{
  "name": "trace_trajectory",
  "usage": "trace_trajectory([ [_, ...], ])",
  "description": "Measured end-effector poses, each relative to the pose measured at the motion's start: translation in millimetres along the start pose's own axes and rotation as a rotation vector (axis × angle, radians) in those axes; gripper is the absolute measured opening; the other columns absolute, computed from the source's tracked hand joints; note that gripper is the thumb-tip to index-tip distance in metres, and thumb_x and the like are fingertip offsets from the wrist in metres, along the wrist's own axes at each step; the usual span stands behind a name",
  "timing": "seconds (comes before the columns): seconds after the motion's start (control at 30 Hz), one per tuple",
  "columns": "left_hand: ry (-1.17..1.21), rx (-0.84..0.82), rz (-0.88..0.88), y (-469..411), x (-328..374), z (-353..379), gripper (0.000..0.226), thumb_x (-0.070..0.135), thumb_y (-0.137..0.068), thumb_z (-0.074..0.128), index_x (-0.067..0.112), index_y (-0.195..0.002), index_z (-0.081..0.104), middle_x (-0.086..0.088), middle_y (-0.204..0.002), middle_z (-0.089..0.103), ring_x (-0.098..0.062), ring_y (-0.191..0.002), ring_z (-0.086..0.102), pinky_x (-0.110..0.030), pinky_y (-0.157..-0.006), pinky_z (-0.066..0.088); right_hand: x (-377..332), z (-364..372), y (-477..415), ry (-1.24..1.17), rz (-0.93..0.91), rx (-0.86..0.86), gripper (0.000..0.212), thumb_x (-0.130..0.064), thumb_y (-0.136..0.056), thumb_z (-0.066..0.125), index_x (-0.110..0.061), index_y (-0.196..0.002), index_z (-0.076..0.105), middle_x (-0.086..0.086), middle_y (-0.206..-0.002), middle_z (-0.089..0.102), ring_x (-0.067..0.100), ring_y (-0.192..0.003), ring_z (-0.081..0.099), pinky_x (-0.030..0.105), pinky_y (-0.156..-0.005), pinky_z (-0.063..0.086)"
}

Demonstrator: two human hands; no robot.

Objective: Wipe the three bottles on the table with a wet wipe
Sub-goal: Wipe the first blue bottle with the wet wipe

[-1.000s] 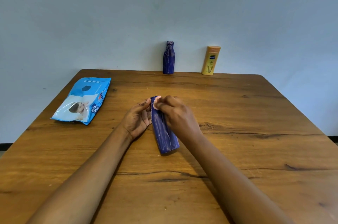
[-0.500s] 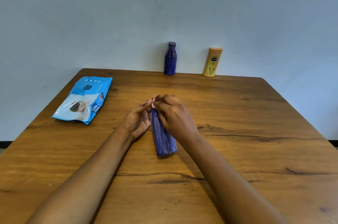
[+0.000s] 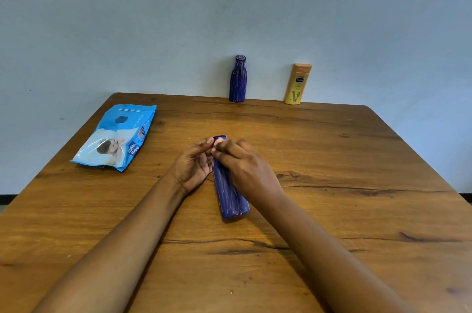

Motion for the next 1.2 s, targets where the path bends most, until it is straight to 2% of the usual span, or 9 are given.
trace_trajectory([
  [0.07,0.005,0.026,-0.020,-1.3,-1.2,-3.1,0.062,0.023,-0.066,0.081,-0.001,-0.118,0.057,-0.010,-0.106,0.061,-0.018,-0.100,0.059,-0.031,-0.095,0.047,-4.6,0.4,19.2,-0.024,-0.029,-0.025,0.043,-0.005,-0.076,0.073,-0.005,-0.117,0.062,0.010,-0.116,0.061,0.023,-0.100,0.056,0.034,-0.077,0.055],
  [0.13,0.028,0.058,-0.019,-1.5,-1.5,-6.5,0.063,0.021,-0.073,0.073,-0.004,-0.126,0.050,-0.013,-0.114,0.060,-0.020,-0.105,0.060,-0.035,-0.099,0.045,-6.5,1.7,33.8,-0.064,-0.054,-0.057,0.042,-0.007,-0.079,0.071,-0.006,-0.120,0.061,0.009,-0.118,0.060,0.022,-0.100,0.056,0.035,-0.076,0.056],
  [0.33,0.017,-0.006,-0.030,0.3,-0.6,0.6,0.079,0.027,-0.055,0.090,0.000,-0.120,0.055,-0.011,-0.105,0.066,-0.019,-0.101,0.062,-0.041,-0.101,0.042,7.4,-5.1,5.5,-0.068,-0.033,0.041,0.035,-0.002,-0.076,0.072,-0.005,-0.110,0.067,0.009,-0.112,0.067,0.023,-0.107,0.059,0.037,-0.085,0.053],
  [0.4,0.019,0.002,-0.035,1.5,-0.5,0.9,0.077,0.027,-0.058,0.088,0.000,-0.121,0.054,-0.012,-0.107,0.062,-0.020,-0.102,0.059,-0.041,-0.102,0.041,5.4,-4.0,7.4,-0.073,-0.026,0.051,0.036,-0.001,-0.075,0.073,-0.005,-0.110,0.067,0.009,-0.112,0.068,0.023,-0.104,0.060,0.037,-0.083,0.053],
  [0.57,0.009,0.080,0.019,0.5,0.5,-1.8,0.032,0.017,-0.081,0.060,0.000,-0.108,0.058,-0.014,-0.108,0.058,-0.020,-0.102,0.056,-0.037,-0.097,0.044,-6.8,5.4,51.0,-0.114,-0.145,-0.082,0.042,-0.006,-0.080,0.072,-0.008,-0.120,0.060,0.008,-0.118,0.063,0.024,-0.103,0.058,0.038,-0.076,0.055],
  [0.8,0.010,0.036,-0.034,0.9,0.0,0.5,0.059,0.025,-0.071,0.077,0.003,-0.119,0.051,-0.009,-0.100,0.057,-0.017,-0.095,0.056,-0.034,-0.098,0.042,-0.4,6.8,3.0,-0.027,-0.111,-0.046,0.041,-0.005,-0.079,0.070,-0.005,-0.119,0.061,0.011,-0.119,0.061,0.025,-0.107,0.055,0.038,-0.079,0.054],
  [0.93,-0.019,0.074,0.001,1.1,0.3,0.5,0.048,0.019,-0.083,0.057,-0.006,-0.123,0.051,-0.012,-0.101,0.066,-0.018,-0.093,0.063,-0.032,-0.089,0.051,-15.4,6.6,28.3,-0.042,-0.132,-0.047,0.039,-0.010,-0.082,0.066,-0.006,-0.120,0.060,0.009,-0.120,0.060,0.022,-0.107,0.052,0.033,-0.080,0.054],
  [1.07,0.009,0.117,0.017,1.9,0.7,-3.2,0.053,0.016,-0.081,0.059,-0.006,-0.128,0.046,-0.014,-0.112,0.062,-0.020,-0.104,0.061,-0.039,-0.097,0.048,-34.8,6.3,63.2,-0.089,-0.302,-0.153,0.032,-0.015,-0.090,0.058,-0.006,-0.121,0.060,0.009,-0.118,0.061,0.022,-0.104,0.056,0.034,-0.079,0.054],
  [1.2,0.003,0.111,0.015,2.6,2.8,0.5,0.060,0.020,-0.082,0.057,-0.008,-0.133,0.042,-0.014,-0.109,0.062,-0.019,-0.102,0.062,-0.033,-0.092,0.051,-16.4,6.3,27.5,-0.005,-0.229,-0.110,0.041,-0.005,-0.078,0.072,-0.005,-0.118,0.062,0.011,-0.116,0.061,0.025,-0.102,0.055,0.035,-0.072,0.056],
])
Point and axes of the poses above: each hand's wrist, its own y-axis away from the middle knuckle, its own z-axis out of the palm, x = y × z, the point moved 8 cm from there along -y, towards the middle knuckle
